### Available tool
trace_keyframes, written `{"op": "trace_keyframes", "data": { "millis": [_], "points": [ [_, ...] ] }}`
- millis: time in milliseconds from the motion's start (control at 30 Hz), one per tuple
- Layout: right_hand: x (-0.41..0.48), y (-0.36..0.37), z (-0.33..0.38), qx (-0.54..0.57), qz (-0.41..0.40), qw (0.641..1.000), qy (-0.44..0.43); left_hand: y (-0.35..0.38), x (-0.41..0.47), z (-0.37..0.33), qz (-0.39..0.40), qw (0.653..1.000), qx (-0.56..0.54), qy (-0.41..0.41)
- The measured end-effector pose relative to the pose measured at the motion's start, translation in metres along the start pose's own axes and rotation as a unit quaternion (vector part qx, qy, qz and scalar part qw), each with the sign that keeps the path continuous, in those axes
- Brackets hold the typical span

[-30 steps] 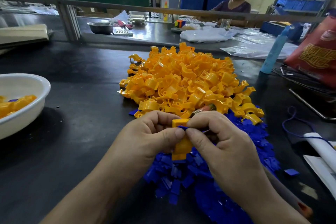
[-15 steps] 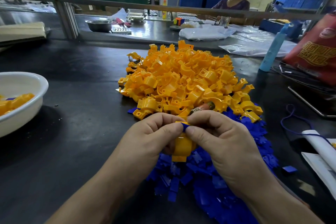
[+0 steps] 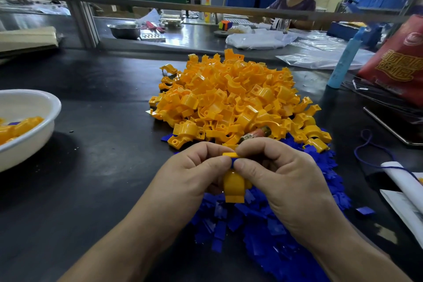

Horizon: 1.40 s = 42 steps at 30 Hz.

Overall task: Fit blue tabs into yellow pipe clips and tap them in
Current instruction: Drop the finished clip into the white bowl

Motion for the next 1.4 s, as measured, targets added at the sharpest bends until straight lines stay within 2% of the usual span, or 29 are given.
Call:
{"op": "trace_keyframes", "data": {
  "millis": [833,933,1000,1067,1133,1233,1300,1400],
  "points": [
    [0.0,0.002,0.0,0.047,0.022,0.999,0.012,-0.003,-0.002,-0.008,0.001,0.999,0.03,0.017],
    [0.0,0.0,-0.001,0.011,0.018,1.0,0.021,-0.006,-0.001,-0.009,0.004,0.999,0.038,0.01],
    [0.0,-0.008,0.001,-0.087,0.007,0.996,0.022,-0.014,-0.001,-0.008,0.013,0.998,0.066,-0.009],
    [0.0,-0.027,0.006,-0.214,-0.024,0.976,0.014,-0.032,-0.003,-0.005,0.012,0.993,0.108,-0.044],
    [0.001,-0.045,0.011,-0.302,-0.039,0.952,0.024,-0.059,-0.004,-0.001,-0.031,0.983,0.162,-0.079],
    [-0.002,-0.068,0.008,-0.422,-0.041,0.904,0.057,-0.098,-0.006,0.007,-0.122,0.946,0.271,-0.131],
    [-0.01,-0.08,0.002,-0.509,-0.043,0.856,0.075,-0.107,-0.005,0.007,-0.137,0.914,0.356,-0.138],
    [-0.028,-0.084,-0.026,-0.586,0.02,0.799,0.134,-0.107,-0.002,0.006,-0.136,0.885,0.426,-0.134]
  ]
}}
Point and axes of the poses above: each hand's wrist, its own x-axis towards the middle knuckle, its own y-axis out of the palm, z = x × y, the point moved 10 cm from there along x, towards the middle knuckle
